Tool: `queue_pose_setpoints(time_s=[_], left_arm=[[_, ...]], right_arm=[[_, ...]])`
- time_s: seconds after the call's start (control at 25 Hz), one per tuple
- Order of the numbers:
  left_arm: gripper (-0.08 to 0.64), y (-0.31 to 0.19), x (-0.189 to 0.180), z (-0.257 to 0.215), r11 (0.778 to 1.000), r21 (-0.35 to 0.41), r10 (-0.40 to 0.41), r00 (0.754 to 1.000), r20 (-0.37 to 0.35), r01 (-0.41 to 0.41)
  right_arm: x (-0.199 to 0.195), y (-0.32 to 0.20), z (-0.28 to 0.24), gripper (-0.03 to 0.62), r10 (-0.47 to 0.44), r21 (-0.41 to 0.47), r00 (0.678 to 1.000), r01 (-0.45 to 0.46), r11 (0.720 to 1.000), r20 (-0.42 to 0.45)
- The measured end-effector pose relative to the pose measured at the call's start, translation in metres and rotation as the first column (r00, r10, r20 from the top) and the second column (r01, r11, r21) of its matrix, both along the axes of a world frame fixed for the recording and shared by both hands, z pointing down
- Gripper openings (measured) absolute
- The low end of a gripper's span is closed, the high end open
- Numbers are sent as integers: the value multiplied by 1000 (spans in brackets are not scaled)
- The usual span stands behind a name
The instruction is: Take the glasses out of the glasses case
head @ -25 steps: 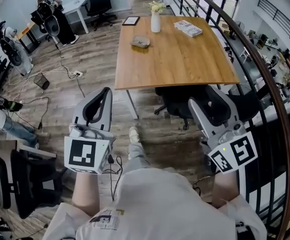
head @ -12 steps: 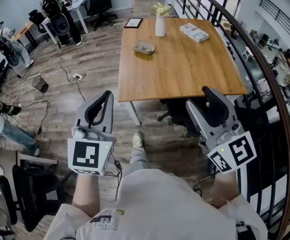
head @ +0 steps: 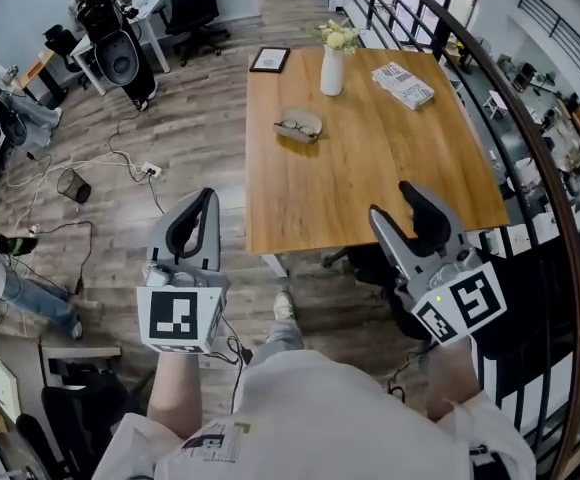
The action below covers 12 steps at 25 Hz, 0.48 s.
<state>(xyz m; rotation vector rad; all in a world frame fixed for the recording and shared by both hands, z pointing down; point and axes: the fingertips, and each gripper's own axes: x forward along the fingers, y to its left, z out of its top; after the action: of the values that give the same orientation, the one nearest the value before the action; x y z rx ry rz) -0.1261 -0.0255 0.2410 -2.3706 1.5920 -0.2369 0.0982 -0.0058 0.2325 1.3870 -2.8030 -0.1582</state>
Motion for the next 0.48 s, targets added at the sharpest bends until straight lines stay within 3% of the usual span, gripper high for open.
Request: queue_pose_setpoints(time_s=[0.32, 0.48], left_arm=[[17, -127, -36, 2, 999, -45, 17, 1000, -8, -17], [17, -164, -62, 10, 997, -54, 50, 999, -14, -51]], right_arm=[[-33, -129, 3, 221, 40, -48, 999, -41, 998, -7], [-64, -165, 13, 221, 55, -65, 998, -57, 996, -32]])
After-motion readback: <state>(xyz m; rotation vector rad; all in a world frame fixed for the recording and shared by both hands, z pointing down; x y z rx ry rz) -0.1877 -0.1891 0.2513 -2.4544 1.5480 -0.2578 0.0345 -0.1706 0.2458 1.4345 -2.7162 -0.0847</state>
